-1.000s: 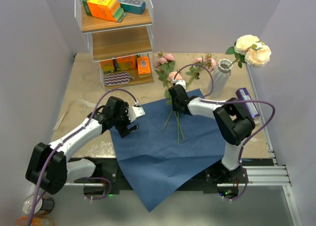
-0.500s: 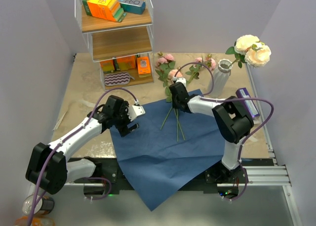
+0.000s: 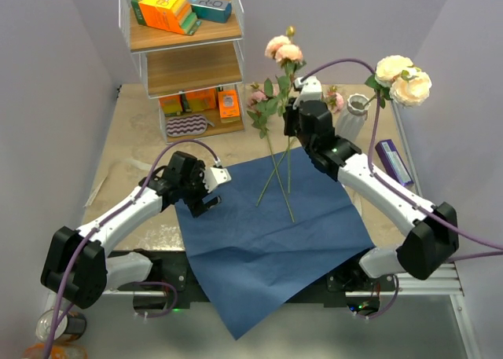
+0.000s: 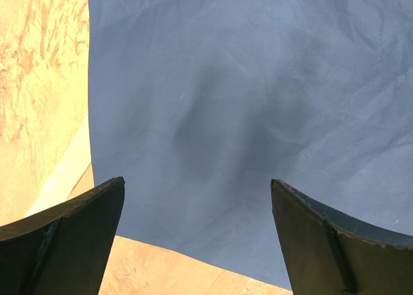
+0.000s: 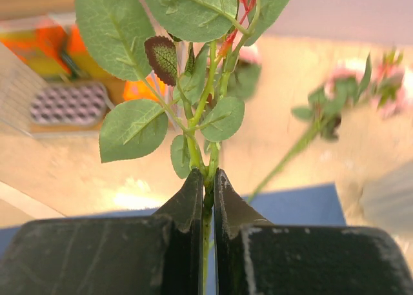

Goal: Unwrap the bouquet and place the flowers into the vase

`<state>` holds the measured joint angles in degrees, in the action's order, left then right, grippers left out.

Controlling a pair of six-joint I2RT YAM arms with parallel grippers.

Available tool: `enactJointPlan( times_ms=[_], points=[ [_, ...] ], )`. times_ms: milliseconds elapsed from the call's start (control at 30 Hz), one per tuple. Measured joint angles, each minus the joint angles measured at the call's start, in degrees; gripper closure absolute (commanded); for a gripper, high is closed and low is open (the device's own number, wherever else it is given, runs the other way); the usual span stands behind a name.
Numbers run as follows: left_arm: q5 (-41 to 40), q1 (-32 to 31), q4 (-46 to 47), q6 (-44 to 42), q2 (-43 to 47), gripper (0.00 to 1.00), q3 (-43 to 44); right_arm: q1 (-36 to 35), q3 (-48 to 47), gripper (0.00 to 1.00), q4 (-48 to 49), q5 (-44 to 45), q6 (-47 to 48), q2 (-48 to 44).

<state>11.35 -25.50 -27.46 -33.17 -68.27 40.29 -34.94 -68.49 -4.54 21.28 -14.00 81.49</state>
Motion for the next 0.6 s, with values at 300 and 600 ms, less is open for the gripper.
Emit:
enactJointPlan(
  times_ms=[300, 600],
  points=[
    [0.04, 0.0, -0.02, -0.02, -0.09, 0.0, 0.0, -0.09, -4.15, 1.0, 13.25, 2.62, 19.5, -6.05],
    [0.39, 0.0, 0.76, -0.02, -0.09, 0.01, 0.0, 0.0, -17.57, 1.0, 41.4, 11.21, 48.61, 4.68]
  ],
)
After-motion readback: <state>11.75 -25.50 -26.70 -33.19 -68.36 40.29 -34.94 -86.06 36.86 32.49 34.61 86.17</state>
